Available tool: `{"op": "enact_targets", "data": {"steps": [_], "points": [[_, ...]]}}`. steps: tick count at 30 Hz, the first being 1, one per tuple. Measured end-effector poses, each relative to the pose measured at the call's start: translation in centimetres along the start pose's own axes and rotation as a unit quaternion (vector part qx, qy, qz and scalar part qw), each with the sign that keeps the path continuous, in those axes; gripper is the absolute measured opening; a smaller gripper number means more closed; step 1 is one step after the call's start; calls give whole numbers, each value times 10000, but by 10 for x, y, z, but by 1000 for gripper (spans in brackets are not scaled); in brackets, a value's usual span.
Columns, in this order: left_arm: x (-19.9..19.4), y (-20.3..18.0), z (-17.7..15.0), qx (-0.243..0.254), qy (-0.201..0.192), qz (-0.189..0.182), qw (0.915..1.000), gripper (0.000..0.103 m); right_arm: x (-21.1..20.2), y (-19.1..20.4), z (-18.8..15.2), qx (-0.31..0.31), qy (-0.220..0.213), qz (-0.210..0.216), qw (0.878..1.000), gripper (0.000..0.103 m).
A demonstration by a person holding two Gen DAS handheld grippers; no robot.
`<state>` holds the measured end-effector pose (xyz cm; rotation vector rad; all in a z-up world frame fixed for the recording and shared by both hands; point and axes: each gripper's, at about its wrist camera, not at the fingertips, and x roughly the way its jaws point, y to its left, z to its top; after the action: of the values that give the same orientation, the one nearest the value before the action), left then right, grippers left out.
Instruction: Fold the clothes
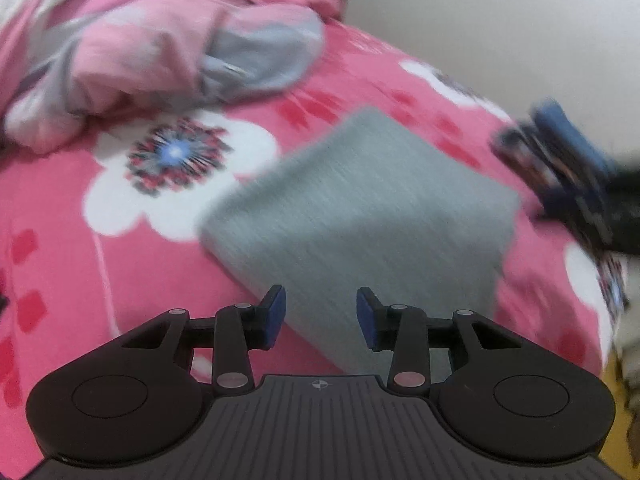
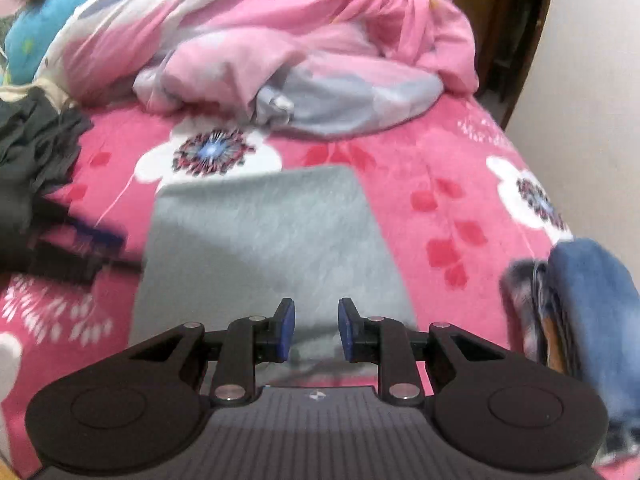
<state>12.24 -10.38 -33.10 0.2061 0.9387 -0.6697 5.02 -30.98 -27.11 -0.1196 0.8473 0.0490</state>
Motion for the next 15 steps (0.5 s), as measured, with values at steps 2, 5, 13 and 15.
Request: {"op": "enact_targets", "data": {"steps": [2, 5, 13, 15], "points": [[8, -12, -7, 54, 224, -32, 9997, 38, 16, -4, -4, -78, 40, 82, 9999, 25], [20, -18, -14, -101, 461, 39, 9989, 39, 59, -10, -25, -193, 706, 15, 9973, 25], [1, -16, -15, -344, 361, 180, 9986, 39, 27, -54, -34, 1046, 1086, 577, 9869, 25], [-6, -21, -18, -244, 403, 42, 9989, 39, 24, -48, -38, 1289, 1190, 1012, 9793, 25]]}}
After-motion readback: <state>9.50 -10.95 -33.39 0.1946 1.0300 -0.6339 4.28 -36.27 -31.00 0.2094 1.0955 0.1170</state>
